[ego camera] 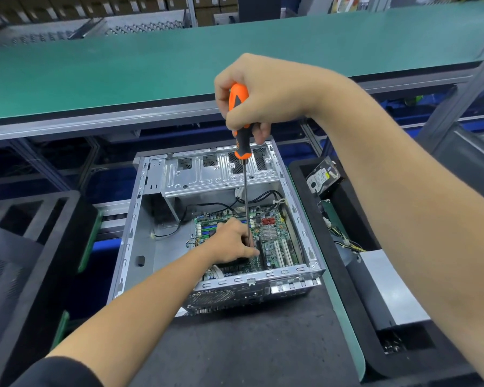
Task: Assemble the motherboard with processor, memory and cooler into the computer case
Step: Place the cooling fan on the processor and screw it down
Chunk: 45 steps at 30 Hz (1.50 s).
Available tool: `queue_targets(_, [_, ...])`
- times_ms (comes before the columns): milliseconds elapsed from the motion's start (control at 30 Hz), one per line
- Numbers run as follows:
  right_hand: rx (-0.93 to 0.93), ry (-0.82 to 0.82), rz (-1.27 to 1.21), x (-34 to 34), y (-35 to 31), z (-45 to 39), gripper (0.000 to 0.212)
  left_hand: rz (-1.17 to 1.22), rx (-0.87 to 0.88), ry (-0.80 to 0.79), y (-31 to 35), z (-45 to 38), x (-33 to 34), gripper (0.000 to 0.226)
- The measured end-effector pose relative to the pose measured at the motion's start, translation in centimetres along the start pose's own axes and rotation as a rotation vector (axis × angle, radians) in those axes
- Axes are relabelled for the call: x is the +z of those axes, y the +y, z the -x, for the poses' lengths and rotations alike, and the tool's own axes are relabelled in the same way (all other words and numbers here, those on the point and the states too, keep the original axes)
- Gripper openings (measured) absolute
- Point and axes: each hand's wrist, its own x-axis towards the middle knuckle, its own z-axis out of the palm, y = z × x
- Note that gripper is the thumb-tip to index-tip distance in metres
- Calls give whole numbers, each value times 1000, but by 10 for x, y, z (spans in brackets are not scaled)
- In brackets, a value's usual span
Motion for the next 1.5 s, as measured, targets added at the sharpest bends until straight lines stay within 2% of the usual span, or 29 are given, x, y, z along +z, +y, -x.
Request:
queue_targets(167, [22, -56, -18, -2, -5, 3, 7, -53, -16, 4, -1, -1, 2, 38])
queue_targets(467, [110, -160, 192, -16, -24, 2, 11, -149, 24, -75, -4, 3, -1, 29])
queue_targets(567, [115, -131, 319, -12, -29, -2, 10, -156, 54, -98, -9, 1, -2, 29])
queue_targets(733, [132, -49, 454, 3, -26, -8, 27, -168, 78, -96, -10, -3, 4, 20])
queue_targets(867, [130, -140, 485, -3, -36, -10, 26, -96, 94, -82, -14, -2, 0, 23])
queue_targets(967, [96, -239, 410, -8, -39, -6, 9, -97, 130, -113, -17, 0, -5, 19])
queue_targets(1067, [34, -154, 445, -7, -34, -1, 14, -125, 165, -164, -16, -1, -7, 13])
queue_targets(1167, [68, -37, 529, -3, -27, 1, 11, -126, 133, -144, -21, -3, -3, 15])
queue_targets(1267, [133, 12, 514, -1, -18, 3, 23, -163, 119, -140, -21, -6, 0, 22])
queue_targets(1367, [160, -70, 529, -10, -19, 10, 24, -153, 129, -136, -21, -6, -1, 24])
queue_targets(1467, [145, -210, 458, -20, -24, 19, 7, -140, 126, -131, -17, -4, 0, 20])
queue_targets(1500, [123, -223, 442, -19, -26, 19, 8, -141, 121, -129, -15, -2, 0, 17])
